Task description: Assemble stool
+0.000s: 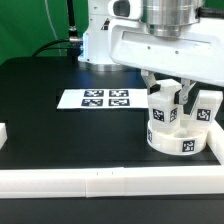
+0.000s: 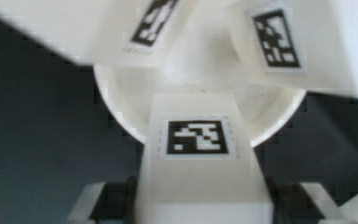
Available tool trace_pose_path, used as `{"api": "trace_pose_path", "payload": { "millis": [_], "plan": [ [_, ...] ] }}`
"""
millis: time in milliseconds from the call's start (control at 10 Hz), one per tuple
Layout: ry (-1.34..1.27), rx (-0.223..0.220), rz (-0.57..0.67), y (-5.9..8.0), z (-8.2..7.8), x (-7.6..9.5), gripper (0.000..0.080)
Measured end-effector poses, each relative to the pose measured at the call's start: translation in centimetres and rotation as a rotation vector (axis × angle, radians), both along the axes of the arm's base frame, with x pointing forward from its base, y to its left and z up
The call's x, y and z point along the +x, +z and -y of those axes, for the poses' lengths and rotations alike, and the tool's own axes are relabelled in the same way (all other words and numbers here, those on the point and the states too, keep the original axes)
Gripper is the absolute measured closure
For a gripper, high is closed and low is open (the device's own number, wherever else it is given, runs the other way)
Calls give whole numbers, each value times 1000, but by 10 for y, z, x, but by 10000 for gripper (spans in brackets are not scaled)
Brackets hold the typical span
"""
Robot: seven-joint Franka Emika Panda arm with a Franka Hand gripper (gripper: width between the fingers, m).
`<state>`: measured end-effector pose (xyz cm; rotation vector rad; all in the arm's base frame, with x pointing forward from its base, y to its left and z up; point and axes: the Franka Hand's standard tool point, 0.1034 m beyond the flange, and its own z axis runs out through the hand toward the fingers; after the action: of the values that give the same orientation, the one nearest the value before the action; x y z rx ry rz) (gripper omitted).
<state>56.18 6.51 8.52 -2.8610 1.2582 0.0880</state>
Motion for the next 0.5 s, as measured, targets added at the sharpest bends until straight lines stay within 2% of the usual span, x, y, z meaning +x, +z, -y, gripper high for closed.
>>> {"api": "trace_pose_path", "payload": {
  "millis": [300, 500],
  "plan": [
    [-366, 10, 21, -2, -9, 2, 465],
    [-446, 14, 20, -2, -16, 1, 465]
  ]
}}
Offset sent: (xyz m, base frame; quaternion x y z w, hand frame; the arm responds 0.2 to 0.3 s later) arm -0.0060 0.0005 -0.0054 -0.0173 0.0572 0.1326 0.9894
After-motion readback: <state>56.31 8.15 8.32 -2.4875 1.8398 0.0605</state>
